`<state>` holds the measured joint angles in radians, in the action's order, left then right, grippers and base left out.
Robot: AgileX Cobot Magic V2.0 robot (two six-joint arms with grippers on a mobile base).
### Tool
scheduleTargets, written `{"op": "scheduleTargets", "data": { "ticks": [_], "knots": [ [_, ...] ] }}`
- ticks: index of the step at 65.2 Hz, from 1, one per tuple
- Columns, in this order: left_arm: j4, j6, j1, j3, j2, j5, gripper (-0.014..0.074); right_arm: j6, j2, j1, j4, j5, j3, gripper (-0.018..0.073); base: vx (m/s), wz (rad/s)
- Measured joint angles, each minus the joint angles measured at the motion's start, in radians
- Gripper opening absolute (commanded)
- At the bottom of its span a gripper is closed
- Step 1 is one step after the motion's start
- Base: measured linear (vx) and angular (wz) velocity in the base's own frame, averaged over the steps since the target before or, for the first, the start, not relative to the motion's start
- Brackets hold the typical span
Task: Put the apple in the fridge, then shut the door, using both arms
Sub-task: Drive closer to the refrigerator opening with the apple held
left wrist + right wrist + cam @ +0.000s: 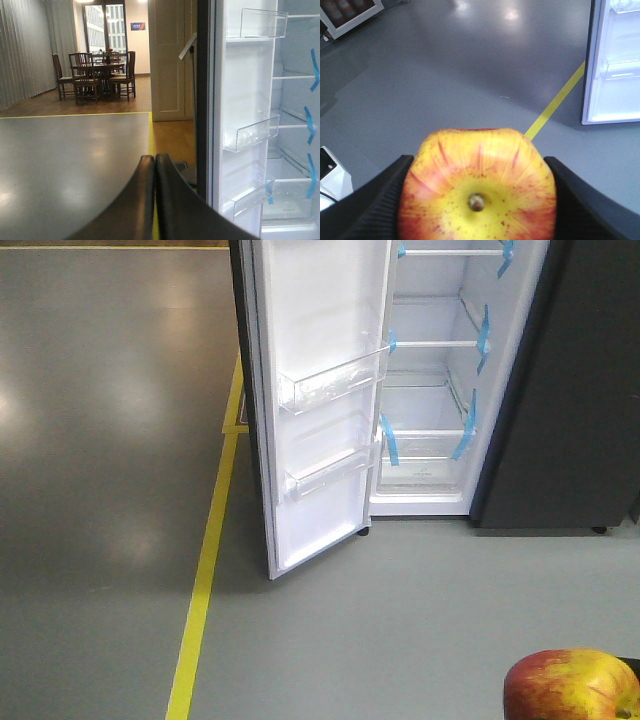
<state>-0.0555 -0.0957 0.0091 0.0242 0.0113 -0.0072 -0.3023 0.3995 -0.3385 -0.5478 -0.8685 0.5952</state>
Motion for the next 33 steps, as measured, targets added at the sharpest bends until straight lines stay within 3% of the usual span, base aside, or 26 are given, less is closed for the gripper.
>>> {"op": "scheduleTargets", "data": {
  "ticks": [33],
  "knots": [
    [0.000,0.000,0.000,0.000,0.000,0.000,-0.0006,0.000,0.000,0.000,0.000,0.000,0.000,0.0336,0.10,0.00]
  ]
}}
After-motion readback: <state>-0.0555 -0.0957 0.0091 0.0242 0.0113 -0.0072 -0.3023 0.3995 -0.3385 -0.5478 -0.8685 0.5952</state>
